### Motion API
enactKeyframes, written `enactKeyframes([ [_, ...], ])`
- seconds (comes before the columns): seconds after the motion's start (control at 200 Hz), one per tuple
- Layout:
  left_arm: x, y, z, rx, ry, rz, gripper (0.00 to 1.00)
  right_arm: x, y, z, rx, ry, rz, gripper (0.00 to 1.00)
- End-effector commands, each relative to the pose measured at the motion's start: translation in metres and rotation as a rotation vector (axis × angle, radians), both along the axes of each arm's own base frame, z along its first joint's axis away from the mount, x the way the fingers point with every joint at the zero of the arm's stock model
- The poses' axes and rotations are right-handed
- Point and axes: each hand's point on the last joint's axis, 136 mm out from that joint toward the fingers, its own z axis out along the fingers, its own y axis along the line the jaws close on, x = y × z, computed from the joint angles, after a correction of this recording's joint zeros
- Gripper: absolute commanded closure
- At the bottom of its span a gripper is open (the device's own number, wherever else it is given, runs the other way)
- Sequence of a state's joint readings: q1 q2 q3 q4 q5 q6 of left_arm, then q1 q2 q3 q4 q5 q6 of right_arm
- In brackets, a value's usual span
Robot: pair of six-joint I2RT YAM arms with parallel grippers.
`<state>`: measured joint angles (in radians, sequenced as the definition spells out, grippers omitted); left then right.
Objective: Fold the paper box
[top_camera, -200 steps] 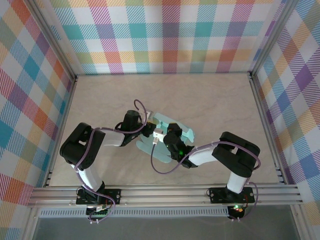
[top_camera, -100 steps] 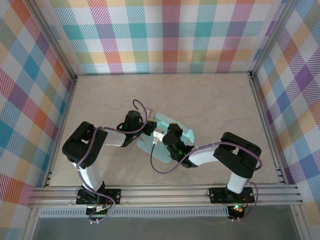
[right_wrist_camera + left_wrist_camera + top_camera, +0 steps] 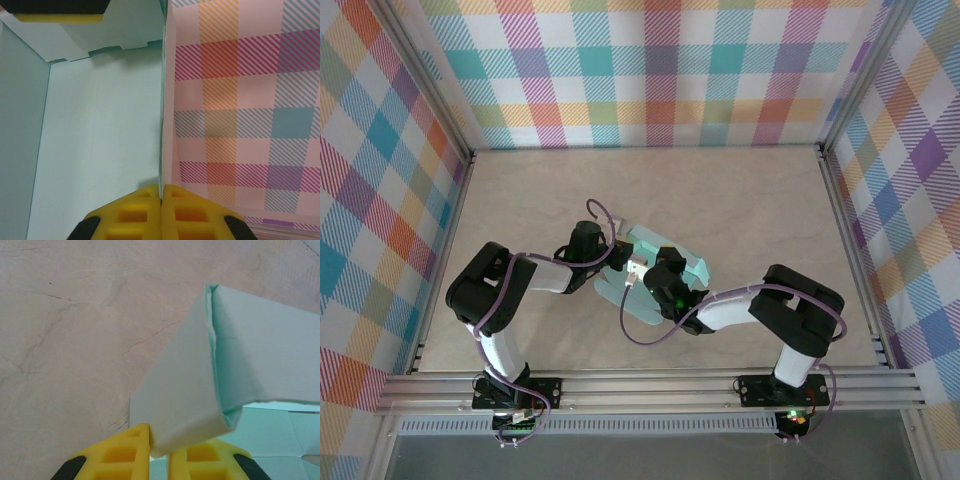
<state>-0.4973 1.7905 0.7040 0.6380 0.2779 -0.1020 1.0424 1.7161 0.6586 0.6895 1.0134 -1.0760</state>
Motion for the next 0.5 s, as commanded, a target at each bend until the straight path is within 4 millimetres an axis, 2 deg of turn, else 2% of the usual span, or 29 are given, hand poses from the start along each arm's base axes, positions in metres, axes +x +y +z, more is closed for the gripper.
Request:
enactKeyframes([
  [0.0,-0.004,-0.024,0.014,-0.042,-0.033,-0.085,0.88,-0.021,0.011,-0.032,-0.034,0.139,0.105,0.83],
  [0.295,-0.005,-0.022,0.011,-0.001,-0.038,-0.096,0.87,-0.036,0.007,-0.024,0.096,0.255,0.102,0.53],
  [0.495,-0.005,-0.023,0.010,0.007,-0.039,-0.102,0.87,-0.044,0.006,-0.001,0.216,0.316,0.088,0.29],
])
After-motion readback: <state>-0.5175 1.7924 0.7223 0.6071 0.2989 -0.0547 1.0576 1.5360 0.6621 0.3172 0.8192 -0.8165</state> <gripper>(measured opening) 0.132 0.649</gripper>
